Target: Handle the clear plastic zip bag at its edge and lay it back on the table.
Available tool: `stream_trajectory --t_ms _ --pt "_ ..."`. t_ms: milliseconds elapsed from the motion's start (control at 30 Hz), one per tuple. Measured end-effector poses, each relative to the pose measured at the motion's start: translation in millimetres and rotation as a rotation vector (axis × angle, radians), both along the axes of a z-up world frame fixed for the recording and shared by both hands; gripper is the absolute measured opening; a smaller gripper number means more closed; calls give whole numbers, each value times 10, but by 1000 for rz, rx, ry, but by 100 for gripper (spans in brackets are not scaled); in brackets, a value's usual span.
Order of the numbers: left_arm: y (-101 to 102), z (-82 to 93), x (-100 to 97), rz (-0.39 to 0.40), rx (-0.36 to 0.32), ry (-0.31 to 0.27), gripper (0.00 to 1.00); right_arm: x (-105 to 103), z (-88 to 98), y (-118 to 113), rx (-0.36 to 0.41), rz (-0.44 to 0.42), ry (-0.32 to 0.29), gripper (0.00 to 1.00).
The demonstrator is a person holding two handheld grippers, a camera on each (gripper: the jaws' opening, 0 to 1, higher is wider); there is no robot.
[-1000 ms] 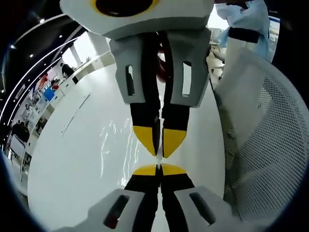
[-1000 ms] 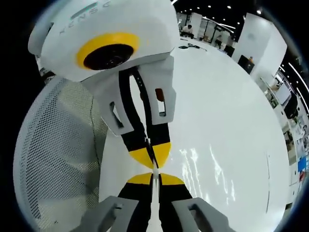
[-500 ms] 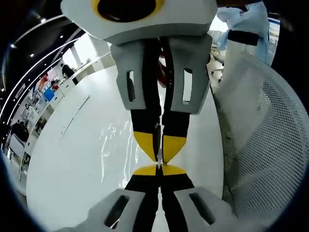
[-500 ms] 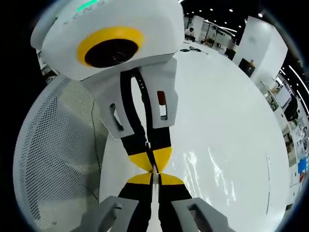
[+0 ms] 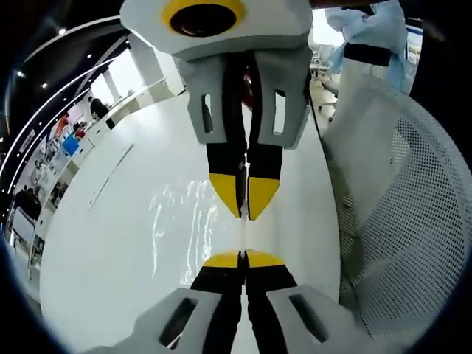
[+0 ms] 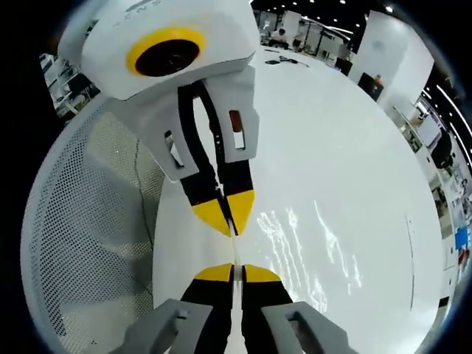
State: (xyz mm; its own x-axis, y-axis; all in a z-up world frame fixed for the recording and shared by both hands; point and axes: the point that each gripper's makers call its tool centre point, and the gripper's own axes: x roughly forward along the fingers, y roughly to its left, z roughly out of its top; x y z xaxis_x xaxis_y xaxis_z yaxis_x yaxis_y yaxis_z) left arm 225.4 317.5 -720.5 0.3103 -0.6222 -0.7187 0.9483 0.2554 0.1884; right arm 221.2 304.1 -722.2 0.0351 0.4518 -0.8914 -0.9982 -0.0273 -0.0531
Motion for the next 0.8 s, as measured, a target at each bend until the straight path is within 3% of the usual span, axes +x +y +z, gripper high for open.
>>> stream_trajectory --t_ms 367,800 --pt "-39 3 3 2 -3 -2 5 9 -11 8 1 -15 4 0" --pt "-109 39 12 -5 -21 -16 0 -10 11 32 10 -12 6 0"
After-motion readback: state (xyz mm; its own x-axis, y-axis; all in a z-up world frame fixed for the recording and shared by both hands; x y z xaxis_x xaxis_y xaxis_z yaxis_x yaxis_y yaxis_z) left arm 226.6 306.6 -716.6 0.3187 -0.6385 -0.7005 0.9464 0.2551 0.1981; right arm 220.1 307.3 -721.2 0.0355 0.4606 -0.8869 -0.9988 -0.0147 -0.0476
